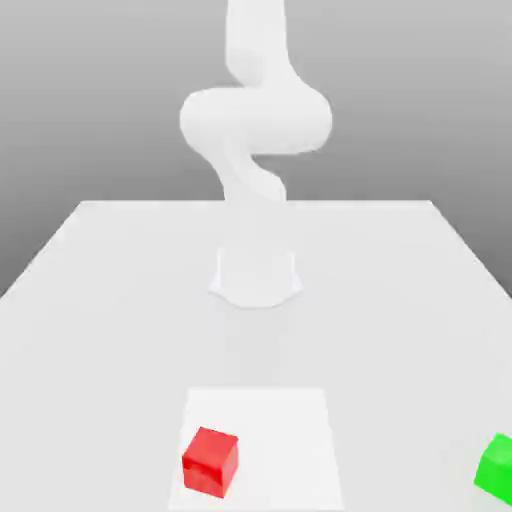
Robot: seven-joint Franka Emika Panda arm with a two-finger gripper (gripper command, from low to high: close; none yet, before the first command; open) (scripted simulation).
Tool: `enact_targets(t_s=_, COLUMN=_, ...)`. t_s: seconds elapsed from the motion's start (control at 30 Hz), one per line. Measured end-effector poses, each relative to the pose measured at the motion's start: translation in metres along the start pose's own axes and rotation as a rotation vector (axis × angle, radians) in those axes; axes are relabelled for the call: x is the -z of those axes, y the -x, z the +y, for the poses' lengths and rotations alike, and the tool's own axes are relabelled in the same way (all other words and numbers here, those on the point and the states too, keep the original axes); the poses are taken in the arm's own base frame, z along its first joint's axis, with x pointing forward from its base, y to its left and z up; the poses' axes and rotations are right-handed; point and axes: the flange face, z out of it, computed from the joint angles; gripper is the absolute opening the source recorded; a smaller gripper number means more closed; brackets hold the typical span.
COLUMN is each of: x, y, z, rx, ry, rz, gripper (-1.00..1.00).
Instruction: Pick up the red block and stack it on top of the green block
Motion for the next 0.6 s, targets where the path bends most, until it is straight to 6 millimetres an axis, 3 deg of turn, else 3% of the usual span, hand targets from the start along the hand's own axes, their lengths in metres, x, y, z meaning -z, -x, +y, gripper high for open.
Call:
enact_targets(t_s=0.27, x=-0.164, y=0.015, z=0.039, rx=-0.090, ry=0.205, rz=-0.139, gripper=0.00)
enact_targets(t_s=0.43, x=-0.252, y=0.040, z=0.083, rx=-0.148, ry=0.328, rz=-0.225, gripper=0.00)
enact_targets(t_s=0.6, x=-0.327, y=0.076, z=0.139, rx=-0.210, ry=0.451, rz=-0.311, gripper=0.00)
